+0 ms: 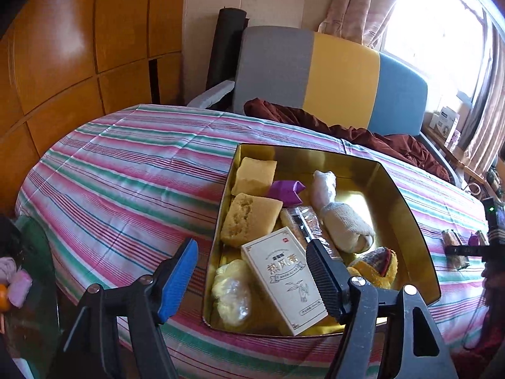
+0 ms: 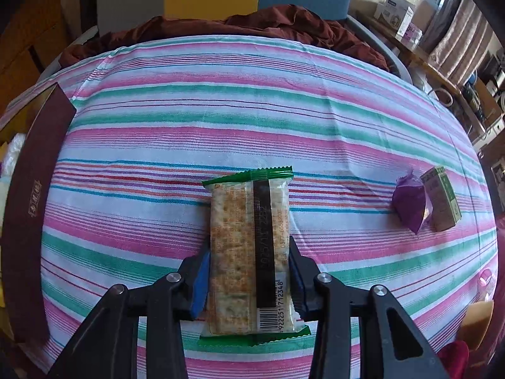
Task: Organize objects
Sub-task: 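Carry the cracker packet over the tray and release it with the right tool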
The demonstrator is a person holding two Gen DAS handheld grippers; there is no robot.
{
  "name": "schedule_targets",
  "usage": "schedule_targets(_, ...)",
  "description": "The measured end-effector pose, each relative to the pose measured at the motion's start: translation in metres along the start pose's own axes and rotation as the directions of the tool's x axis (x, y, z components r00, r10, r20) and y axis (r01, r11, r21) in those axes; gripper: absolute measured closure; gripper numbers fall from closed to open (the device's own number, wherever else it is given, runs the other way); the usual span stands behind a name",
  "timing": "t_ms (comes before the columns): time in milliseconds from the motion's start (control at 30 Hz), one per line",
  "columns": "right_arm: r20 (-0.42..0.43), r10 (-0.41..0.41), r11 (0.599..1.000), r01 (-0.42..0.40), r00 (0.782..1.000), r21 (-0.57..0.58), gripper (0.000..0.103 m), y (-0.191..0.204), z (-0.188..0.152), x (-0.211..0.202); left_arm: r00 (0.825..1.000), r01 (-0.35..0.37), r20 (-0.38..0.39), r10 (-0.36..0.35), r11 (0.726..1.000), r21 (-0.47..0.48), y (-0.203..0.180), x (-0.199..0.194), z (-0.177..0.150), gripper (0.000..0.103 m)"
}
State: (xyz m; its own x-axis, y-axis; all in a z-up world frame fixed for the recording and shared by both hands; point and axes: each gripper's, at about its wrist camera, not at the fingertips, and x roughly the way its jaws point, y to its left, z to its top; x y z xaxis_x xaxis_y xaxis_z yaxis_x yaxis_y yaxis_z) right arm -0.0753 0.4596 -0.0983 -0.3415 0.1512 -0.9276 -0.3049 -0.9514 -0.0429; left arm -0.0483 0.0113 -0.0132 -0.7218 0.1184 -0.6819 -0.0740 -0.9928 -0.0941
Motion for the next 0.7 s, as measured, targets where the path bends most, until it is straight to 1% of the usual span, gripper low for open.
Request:
schedule_targets(67,0.015,0.057,0.998,-0.057,0.998,0.021,0.061,0.006,0.005,-0.013,1.0,-0.008,0.003,0.008,1.0,-0.015,0.007,-0.001,-0.001,0.031)
schedule_targets(133,0.054,0.087,0.996,-0.087,0.995,-0.004,0.061,0.02,0.012,-0.033,1.0,-0.012,-0.001,0.012,0.999,-0.038,0.015,0.0,-0.003,0.031)
schedule_targets(233,0.094,0.188,0.982,-0.185,0.978,-0.037,0.061,0.049,0.022,-0.062,1.0,-0.018,-0.004,0.017,0.997,-0.076,0.025,0.0,-0.004,0.031)
schedule_targets(333,0.109,0.273,0.958,-0.261,0.956,-0.116,0.061,0.093,0.032,-0.084,1.0,-0.018,-0.002,0.018,0.995,-0.096,0.031,0.0,-0.006,0.031)
schedule_targets(433,0.088,0.328,0.933,-0.308,0.941,-0.185,0.061,0.142,0.04,-0.089,1.0,-0.014,0.006,0.014,0.995,-0.099,0.034,-0.002,-0.006,0.031)
schedule_targets(533,0.048,0.342,0.914,-0.321,0.938,-0.247,0.061,0.183,0.046,-0.081,1.0,-0.005,0.011,0.006,0.995,-0.104,0.037,-0.004,-0.007,0.031)
schedule_targets(600,0.022,0.334,0.909,-0.316,0.942,-0.273,0.061,0.206,0.052,-0.071,1.0,-0.005,0.007,0.006,0.994,-0.11,0.04,-0.003,-0.007,0.031)
schedule_targets(700,-0.009,0.297,0.91,-0.286,0.955,-0.301,0.061,0.231,0.062,-0.053,1.0,-0.009,-0.007,0.008,0.992,-0.126,0.046,0.0,-0.008,0.031)
